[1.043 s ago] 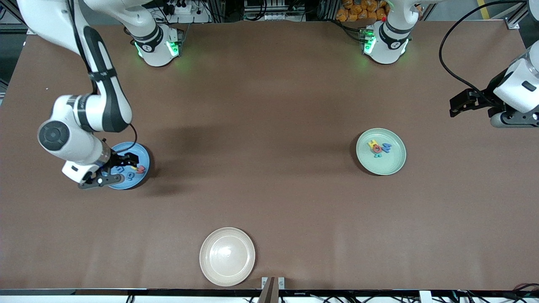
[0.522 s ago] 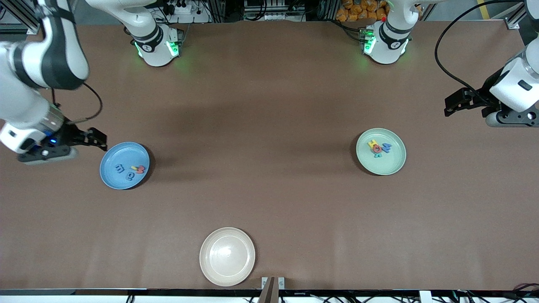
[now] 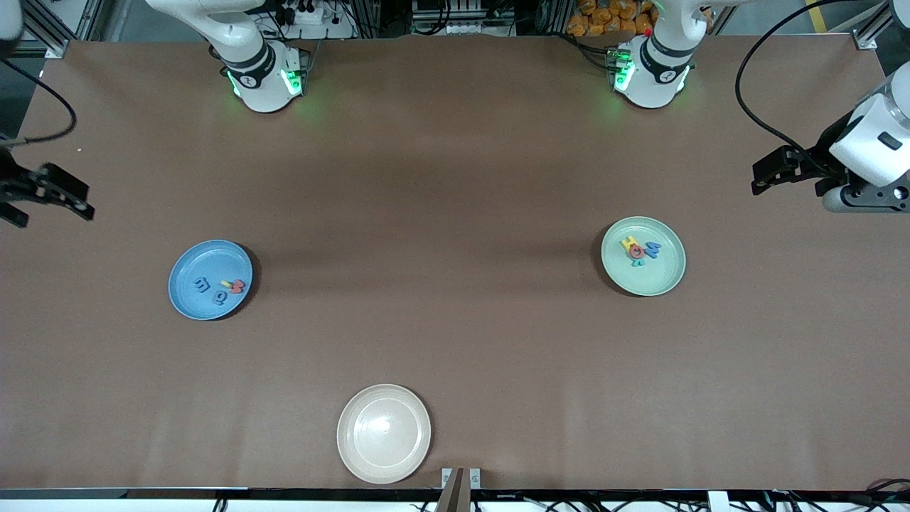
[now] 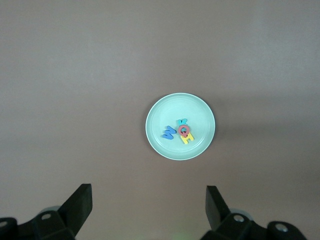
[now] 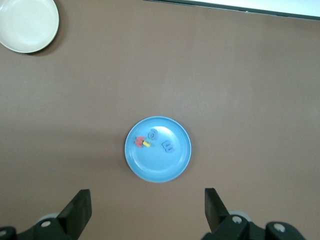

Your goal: Sort upper and lower case letters into plates

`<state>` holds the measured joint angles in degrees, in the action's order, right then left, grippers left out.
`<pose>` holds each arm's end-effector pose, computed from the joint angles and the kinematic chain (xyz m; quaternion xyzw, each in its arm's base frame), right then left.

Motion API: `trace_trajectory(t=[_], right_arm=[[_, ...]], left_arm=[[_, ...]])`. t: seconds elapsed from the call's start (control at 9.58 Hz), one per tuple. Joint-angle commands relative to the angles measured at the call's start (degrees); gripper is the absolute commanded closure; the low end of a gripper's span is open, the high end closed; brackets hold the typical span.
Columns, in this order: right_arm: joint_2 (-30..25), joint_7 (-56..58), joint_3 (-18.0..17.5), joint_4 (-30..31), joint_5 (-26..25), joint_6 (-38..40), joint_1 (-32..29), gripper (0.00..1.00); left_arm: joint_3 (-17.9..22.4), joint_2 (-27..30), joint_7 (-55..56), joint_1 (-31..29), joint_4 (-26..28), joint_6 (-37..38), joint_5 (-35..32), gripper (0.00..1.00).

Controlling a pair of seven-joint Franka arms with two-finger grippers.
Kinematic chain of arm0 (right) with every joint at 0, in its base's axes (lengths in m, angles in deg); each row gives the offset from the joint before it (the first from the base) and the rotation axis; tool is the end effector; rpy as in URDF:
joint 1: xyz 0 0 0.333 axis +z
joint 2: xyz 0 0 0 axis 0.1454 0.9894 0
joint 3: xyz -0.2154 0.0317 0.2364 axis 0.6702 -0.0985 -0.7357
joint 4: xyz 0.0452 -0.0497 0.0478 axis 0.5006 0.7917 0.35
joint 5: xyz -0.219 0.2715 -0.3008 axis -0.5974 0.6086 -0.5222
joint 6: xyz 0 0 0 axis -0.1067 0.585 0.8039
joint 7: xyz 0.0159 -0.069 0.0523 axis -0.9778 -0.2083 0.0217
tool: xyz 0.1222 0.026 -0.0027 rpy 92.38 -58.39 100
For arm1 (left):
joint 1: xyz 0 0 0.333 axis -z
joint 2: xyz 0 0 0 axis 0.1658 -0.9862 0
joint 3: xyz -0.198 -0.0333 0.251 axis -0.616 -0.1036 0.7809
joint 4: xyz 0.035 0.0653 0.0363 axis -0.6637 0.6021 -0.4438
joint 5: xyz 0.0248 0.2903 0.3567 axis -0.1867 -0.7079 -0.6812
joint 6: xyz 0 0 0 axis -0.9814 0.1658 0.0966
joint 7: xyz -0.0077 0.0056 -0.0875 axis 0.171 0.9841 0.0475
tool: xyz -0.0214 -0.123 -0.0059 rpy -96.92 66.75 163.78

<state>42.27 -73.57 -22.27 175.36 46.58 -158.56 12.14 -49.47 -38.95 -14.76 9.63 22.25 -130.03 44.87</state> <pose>0.6301 -0.0555 0.6268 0.9972 0.0563 0.0495 0.0040 0.6203 -0.0463 0.5879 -0.9996 0.0131 0.0250 0.0016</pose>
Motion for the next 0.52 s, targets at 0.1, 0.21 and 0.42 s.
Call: trace_trajectory(t=[0.1, 0.21, 0.42], right_arm=[[0.72, -2.57, -1.29, -5.35, 0.22, 6.01, -2.02, 0.0], [0.98, -2.93, -1.2, -6.05, 0.14, 6.63, -1.67, 0.0], [1.16, -3.63, -1.2, -6.15, 0.14, 6.64, -1.41, 0.0]], left_arm=[[0.34, -0.15, 0.72, 0.01, -1.09, 1.77, 1.35, 0.0], [0.34, -0.15, 0.72, 0.18, -1.09, 1.77, 1.26, 0.0], [0.25, -0.5, 0.72, 0.36, -1.88, 1.77, 0.92, 0.0]])
